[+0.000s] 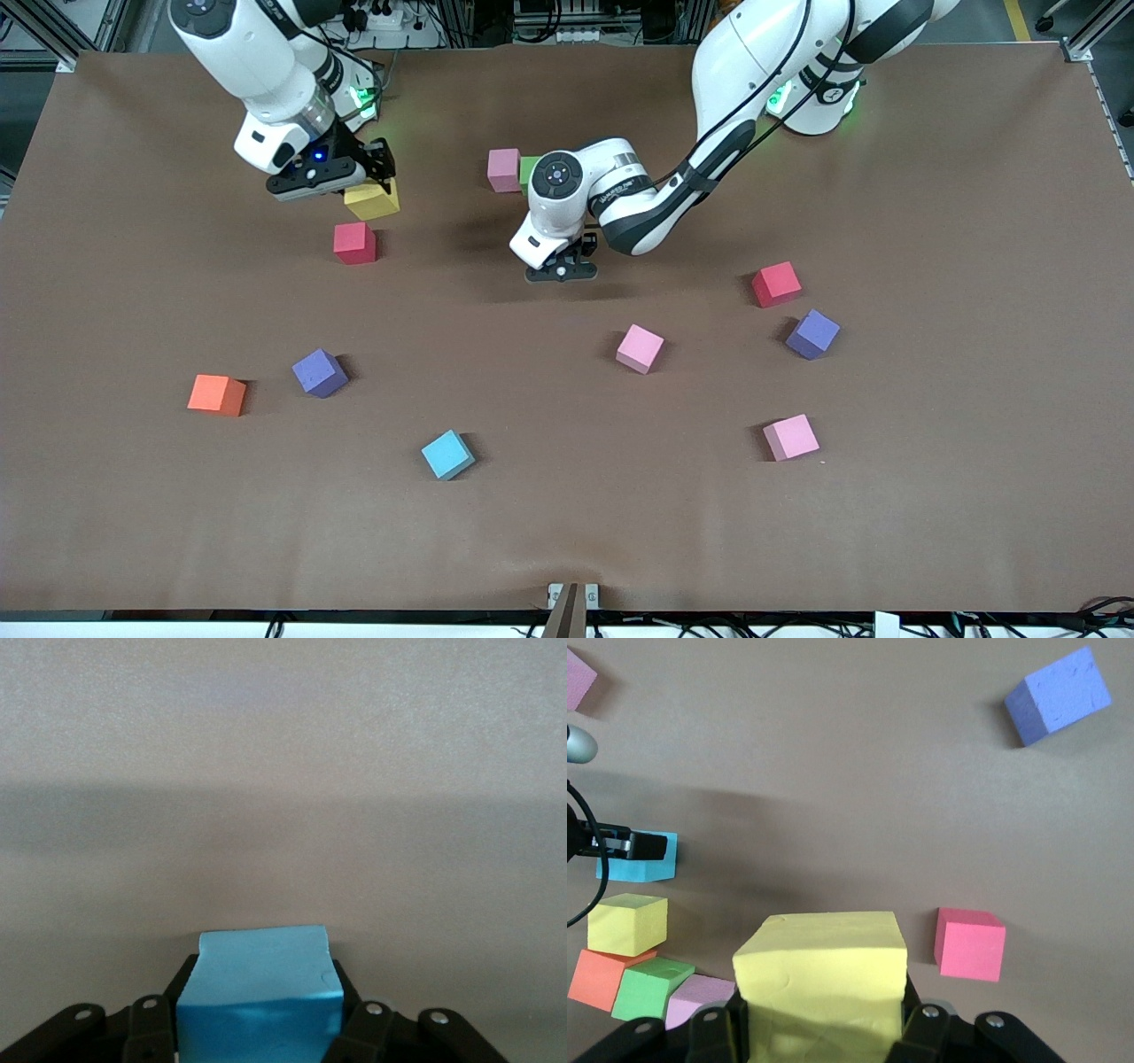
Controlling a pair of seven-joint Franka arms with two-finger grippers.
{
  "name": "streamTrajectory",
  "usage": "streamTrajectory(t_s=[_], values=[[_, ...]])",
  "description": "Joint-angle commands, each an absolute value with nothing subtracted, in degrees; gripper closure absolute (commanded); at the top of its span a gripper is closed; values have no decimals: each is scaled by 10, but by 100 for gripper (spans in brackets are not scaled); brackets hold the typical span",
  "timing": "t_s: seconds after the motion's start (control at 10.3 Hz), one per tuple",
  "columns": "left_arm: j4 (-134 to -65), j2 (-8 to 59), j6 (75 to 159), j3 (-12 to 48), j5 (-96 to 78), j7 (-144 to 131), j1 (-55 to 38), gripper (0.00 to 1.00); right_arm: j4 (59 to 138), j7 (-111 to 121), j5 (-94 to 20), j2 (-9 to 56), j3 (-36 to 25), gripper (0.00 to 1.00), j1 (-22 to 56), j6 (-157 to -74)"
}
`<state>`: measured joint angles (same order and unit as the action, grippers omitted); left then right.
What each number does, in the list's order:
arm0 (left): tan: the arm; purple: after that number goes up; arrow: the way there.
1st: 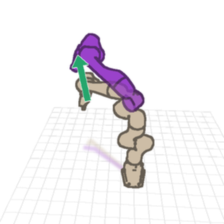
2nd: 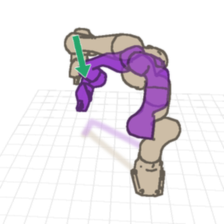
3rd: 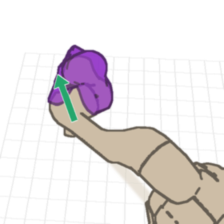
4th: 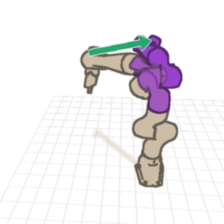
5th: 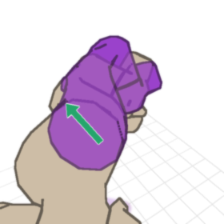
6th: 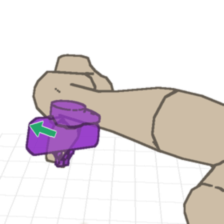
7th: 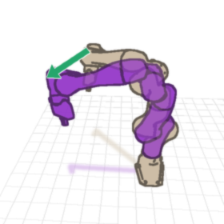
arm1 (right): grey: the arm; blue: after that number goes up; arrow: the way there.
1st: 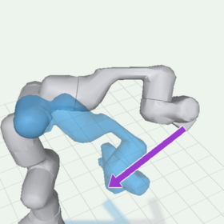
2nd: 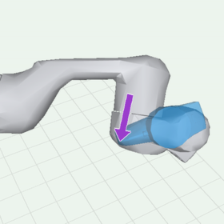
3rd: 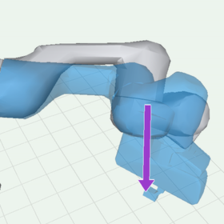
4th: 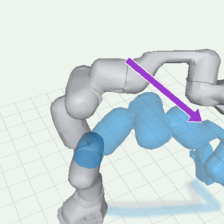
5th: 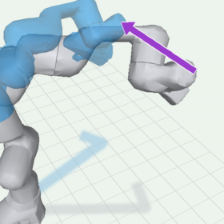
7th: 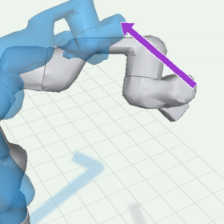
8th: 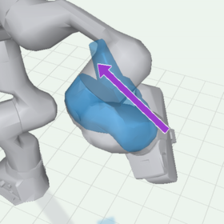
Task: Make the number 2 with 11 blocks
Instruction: 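Release the cyan cube with the left gripper and lift away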
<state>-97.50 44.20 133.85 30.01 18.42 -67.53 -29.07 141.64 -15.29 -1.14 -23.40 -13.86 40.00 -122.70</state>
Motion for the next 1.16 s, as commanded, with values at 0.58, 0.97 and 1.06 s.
streamTrajectory(t_s=[0.58,0.97,1.06], values=[[-1043,416,1355,328,200,-671,-279,100,1368,-92,-5,-184,-138,64,392,-1224],[-1050,416,1356,331,214,-671,-278,1,1361,-92,-6,-173,-138,64,392,-1230],[-1050,416,1356,331,213,-672,-276,0,1360,-92,-6,-172,-138,64,392,-1229]])
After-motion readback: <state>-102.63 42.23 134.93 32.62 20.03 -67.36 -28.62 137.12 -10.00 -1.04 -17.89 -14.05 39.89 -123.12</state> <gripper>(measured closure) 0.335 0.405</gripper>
